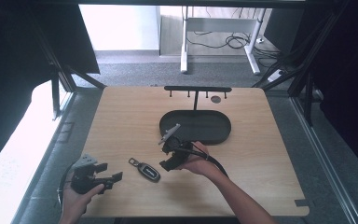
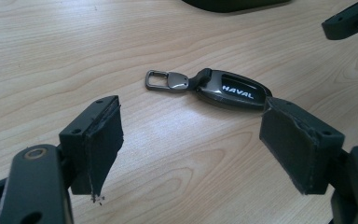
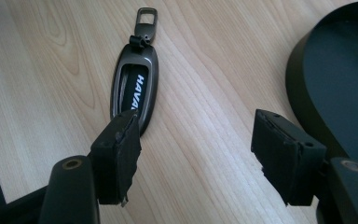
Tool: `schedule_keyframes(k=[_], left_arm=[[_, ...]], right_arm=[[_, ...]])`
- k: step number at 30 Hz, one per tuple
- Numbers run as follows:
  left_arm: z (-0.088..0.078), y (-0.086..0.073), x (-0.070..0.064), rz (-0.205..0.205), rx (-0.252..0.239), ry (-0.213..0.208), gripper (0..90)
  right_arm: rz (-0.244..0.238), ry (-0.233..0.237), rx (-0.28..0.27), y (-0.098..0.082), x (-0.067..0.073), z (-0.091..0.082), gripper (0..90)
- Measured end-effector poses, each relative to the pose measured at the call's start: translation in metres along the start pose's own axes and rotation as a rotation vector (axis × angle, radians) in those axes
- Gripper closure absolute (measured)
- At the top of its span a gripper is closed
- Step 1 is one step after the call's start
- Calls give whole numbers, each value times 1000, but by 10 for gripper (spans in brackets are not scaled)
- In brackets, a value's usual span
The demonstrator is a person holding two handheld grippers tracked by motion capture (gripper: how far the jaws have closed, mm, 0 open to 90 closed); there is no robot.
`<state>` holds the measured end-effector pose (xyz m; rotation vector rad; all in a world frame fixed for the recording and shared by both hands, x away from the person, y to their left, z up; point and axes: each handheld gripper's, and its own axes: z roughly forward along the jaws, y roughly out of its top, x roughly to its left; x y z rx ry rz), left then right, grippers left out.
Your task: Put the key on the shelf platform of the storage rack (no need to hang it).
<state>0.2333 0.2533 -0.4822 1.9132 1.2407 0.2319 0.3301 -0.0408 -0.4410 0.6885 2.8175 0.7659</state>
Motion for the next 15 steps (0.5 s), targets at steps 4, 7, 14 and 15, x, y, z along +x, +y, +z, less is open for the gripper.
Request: schedule_keyframes(k=[4,7,14,15], left_arm=[[1,0,0,2,4,2,215],[1,0,0,1,2,2,215],[0,0,0,3,4,2,215],[1,0,0,2,3,2,215]], right_arm=[[-8,11,11,4,3,7,328],[-12,15,22,7,6,13,328],[-22,29,43,13,12,26,328],[-22,31,44,14,13,27,328]])
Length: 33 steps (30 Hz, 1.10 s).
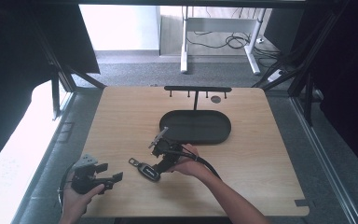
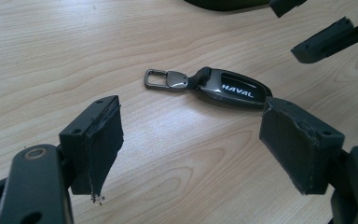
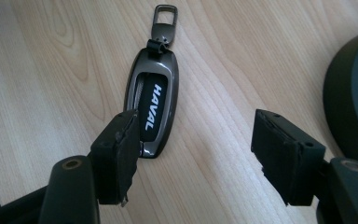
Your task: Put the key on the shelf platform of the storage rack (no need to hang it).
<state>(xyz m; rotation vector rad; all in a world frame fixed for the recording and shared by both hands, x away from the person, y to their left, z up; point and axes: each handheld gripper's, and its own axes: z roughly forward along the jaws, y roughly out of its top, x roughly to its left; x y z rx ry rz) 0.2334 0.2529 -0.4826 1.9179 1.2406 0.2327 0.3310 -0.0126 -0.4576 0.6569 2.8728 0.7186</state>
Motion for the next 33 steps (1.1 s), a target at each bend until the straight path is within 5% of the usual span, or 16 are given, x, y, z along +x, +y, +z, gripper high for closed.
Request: schedule_keyframes(k=[33], left_arm=[[0,0,0,-2,-1,-3,216]], right_arm=[[-25,30,105,15,20,54,328]])
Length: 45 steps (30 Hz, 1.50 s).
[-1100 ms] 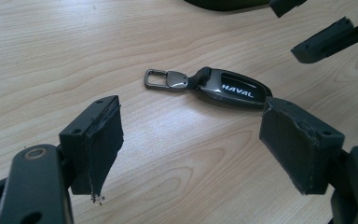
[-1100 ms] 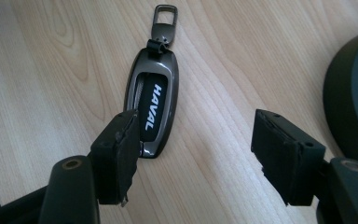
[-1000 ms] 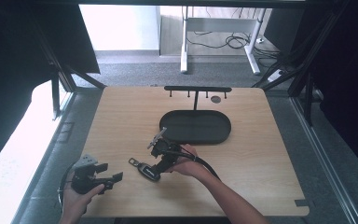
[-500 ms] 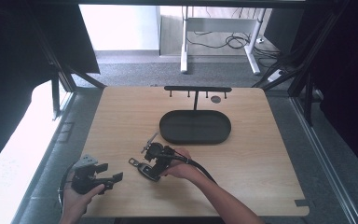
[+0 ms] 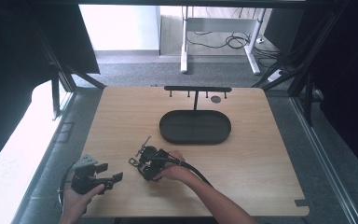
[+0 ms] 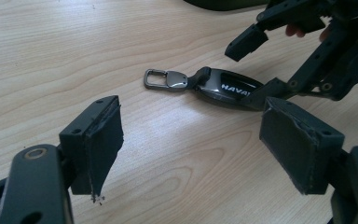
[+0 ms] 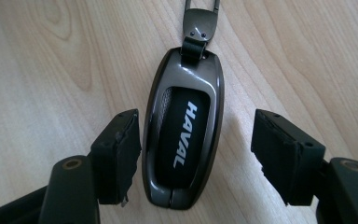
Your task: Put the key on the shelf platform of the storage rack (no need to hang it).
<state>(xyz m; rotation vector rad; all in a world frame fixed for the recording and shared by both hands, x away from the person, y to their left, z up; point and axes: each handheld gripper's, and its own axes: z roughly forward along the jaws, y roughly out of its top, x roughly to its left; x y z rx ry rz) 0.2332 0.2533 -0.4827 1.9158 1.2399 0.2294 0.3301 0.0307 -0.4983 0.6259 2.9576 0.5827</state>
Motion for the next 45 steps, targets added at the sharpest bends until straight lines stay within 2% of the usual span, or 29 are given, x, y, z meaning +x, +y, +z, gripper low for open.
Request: schedule_keyframes(k=[4,13,24,30,32,36,39,45], left_arm=[[0,0,0,-2,1,0,215],[0,0,1,-1,2,0,215],[1,0,0,2,1,-1,215],[1,0,-1,0,1,-2,215],[1,0,-1,2,1,0,215],[0,0,0,-2,-1,1,215],[0,0,1,-2,0,4,215],[0,0,0,-2,1,4,215]], right_arm=[[15,4,9,2,-1,6,326],[8,7,33,6,-1,17,342],[-5,-11,37,10,4,17,460],[-12,-8,41,9,1,16,484],[-17,-2,44,9,-1,15,485],[18,51,47,9,-9,14,486],[36,64,51,9,-12,13,487],[34,82,18,9,-13,3,489]])
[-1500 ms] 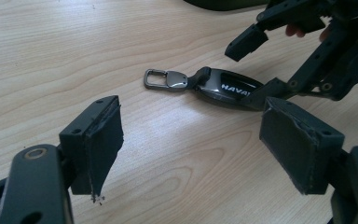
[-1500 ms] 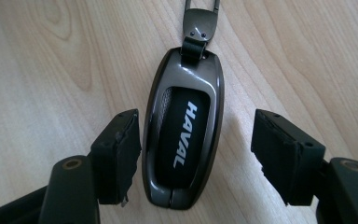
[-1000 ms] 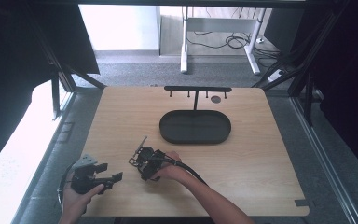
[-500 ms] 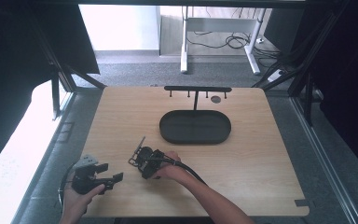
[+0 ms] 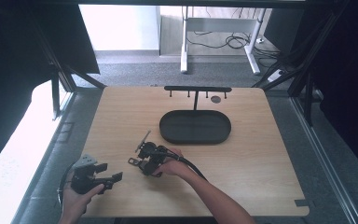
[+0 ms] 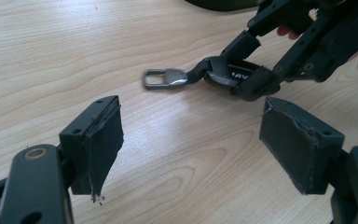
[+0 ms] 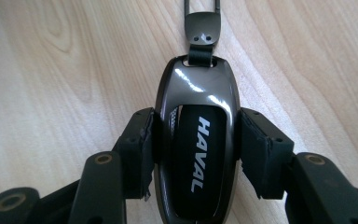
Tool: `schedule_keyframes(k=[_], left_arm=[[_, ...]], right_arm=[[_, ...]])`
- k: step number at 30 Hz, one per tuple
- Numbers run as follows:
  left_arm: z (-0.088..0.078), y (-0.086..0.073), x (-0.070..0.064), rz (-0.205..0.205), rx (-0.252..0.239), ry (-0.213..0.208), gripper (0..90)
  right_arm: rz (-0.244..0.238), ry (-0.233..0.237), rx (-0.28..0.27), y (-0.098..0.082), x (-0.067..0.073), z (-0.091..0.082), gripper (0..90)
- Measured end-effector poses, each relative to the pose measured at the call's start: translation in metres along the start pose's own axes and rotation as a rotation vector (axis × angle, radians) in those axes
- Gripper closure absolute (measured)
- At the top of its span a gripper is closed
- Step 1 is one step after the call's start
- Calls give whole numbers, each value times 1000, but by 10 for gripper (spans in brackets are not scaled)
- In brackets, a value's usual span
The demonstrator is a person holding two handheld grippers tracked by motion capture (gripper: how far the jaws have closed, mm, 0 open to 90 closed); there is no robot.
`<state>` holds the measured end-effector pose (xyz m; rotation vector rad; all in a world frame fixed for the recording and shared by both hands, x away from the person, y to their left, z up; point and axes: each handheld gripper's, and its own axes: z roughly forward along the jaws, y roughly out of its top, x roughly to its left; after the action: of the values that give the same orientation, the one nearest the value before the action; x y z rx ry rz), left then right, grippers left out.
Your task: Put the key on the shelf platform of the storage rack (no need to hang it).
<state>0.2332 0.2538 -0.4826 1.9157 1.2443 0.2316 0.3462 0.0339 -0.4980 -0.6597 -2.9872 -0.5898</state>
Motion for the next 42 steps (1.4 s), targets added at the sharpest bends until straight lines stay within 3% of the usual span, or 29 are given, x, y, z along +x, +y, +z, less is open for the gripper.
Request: schedule_keyframes(k=[24,42], left_arm=[[1,0,0,2,-3,2,216],[1,0,0,6,-1,2,215]], right_arm=[[-12,-17,-124,-7,-8,-63,490],[7,-52,-167,-20,-21,-92,490]])
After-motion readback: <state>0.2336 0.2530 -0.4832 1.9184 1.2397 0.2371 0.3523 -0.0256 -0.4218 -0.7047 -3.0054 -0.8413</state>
